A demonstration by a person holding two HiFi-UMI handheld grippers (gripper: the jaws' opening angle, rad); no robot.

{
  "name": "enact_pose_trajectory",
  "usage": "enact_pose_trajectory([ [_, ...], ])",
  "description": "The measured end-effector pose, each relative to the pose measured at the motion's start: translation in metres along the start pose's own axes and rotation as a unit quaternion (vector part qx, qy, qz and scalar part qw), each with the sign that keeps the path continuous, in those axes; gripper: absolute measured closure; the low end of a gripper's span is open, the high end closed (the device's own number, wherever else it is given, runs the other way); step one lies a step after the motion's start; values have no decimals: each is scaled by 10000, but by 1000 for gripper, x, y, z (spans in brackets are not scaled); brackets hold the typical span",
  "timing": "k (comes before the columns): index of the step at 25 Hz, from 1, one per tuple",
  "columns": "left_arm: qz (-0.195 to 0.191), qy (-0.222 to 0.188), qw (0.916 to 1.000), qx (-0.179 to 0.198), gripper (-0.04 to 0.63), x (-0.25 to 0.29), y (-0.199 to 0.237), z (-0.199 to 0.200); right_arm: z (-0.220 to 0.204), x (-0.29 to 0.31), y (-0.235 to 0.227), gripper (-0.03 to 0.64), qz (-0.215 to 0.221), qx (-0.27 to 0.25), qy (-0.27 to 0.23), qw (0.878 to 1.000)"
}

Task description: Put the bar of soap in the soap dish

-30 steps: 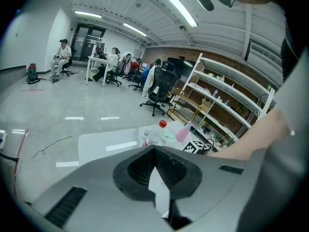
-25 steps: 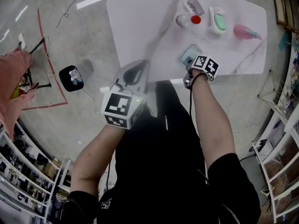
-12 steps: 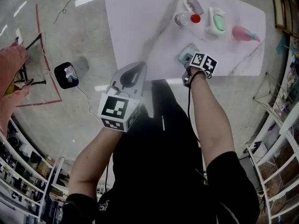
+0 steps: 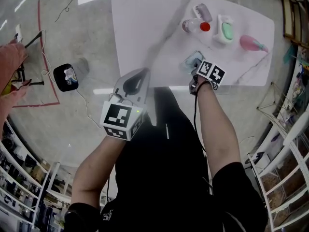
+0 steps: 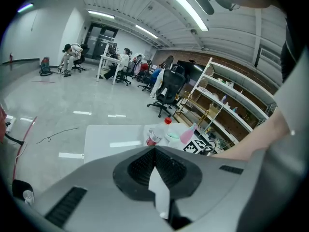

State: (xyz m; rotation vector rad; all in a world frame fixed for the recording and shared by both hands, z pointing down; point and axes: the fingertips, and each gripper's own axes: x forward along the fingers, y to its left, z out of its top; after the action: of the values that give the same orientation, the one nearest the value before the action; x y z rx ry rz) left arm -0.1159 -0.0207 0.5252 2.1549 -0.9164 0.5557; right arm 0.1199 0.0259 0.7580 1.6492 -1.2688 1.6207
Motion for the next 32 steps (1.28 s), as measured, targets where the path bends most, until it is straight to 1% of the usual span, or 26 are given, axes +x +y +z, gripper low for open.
enact_pose_trajectory([
  [2,-21,-11,10000,-26,588,1,-3,0,-5,-2,6,600,-4,-350,-66,9994],
  [4,-22,-17,10000,-53,588,2,-5,-1,-11,1,8,600,-45,-566,-74,9984],
  [8,32,8,10000,-90,588,3,-3,-6,-9,8,6,598,-211,-594,-129,9979],
  [12,70,-9,10000,-35,588,-5,-10,-3,-6,2,1,598,-5,-312,-208,9993],
  [15,92,-134,9999,-5,588,-10,-16,8,-4,2,-3,598,206,-163,-22,9997],
  [18,183,-211,9996,-15,588,-12,-16,11,-4,8,2,599,402,-185,170,9989],
  [21,231,-194,9995,-6,588,-15,-22,6,-7,5,8,600,624,-243,151,9976],
  [25,296,-194,9994,-3,588,-18,-30,2,-12,3,9,600,718,-472,161,9962],
  [29,358,-263,9990,-14,588,-25,-41,8,-19,-6,11,600,873,-737,262,9931],
  [32,432,-372,9984,-49,588,-36,-45,17,-21,-18,15,600,1040,-680,179,9921],
])
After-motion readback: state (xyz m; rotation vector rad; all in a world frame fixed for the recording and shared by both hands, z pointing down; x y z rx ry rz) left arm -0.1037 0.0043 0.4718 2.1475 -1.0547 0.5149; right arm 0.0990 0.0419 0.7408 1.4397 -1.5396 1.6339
